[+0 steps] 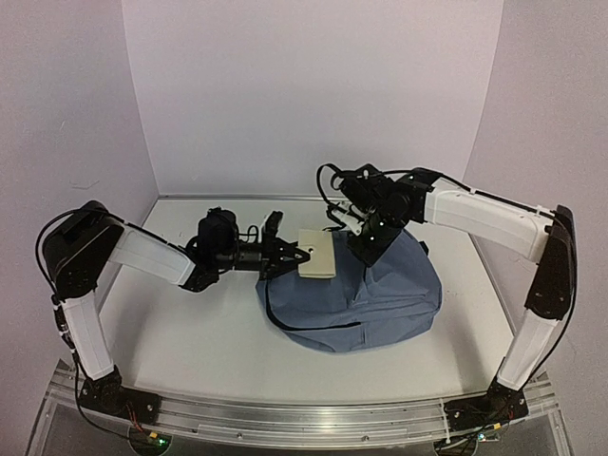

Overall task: Pack the student bag
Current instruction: Place the personal item in the student bag.

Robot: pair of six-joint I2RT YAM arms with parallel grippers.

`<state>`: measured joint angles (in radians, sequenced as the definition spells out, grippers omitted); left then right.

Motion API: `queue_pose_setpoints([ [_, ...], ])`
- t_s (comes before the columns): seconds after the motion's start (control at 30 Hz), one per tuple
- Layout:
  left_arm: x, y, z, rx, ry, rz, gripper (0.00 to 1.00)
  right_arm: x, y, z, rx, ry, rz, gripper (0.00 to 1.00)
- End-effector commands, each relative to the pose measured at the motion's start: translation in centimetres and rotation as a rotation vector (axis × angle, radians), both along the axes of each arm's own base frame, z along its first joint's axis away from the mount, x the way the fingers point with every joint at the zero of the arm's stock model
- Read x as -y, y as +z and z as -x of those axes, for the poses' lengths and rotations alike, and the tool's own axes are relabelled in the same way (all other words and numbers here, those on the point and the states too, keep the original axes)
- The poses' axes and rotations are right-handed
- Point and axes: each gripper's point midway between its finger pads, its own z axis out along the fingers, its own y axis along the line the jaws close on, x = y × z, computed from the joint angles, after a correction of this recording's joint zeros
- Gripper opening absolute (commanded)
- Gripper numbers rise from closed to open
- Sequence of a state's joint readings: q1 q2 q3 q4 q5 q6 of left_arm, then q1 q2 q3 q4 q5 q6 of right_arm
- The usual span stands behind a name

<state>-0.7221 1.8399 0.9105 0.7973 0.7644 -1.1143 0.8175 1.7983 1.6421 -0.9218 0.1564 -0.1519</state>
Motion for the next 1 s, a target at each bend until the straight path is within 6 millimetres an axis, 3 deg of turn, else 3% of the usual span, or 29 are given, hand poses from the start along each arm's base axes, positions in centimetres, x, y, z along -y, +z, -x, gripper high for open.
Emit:
queue_pose_setpoints([
  [0.0, 3.5, 3.1, 0.6, 0.079, -0.114, 0.117, 0.0, -0.5, 3.8, 0.1, 0.051, -0.003, -0.116, 0.0],
  [0.37, 8.8, 0.6, 1.4, 0.022, -0.217, 0.168, 0.0, -1.5, 4.2, 0.5, 0.04, 0.025, -0.181, 0.0],
  [0.77, 11.1, 2.1, -0.8, 0.015, -0.174, 0.236, 0.0, -3.9, 4.4, 3.3, -0.086, 0.133, -0.324, 0.0],
  [0.97, 9.5, 2.6, 0.2, 0.013, -0.154, 0.271, 0.0, -7.6, 5.3, 3.0, -0.136, 0.201, -0.434, 0.0],
])
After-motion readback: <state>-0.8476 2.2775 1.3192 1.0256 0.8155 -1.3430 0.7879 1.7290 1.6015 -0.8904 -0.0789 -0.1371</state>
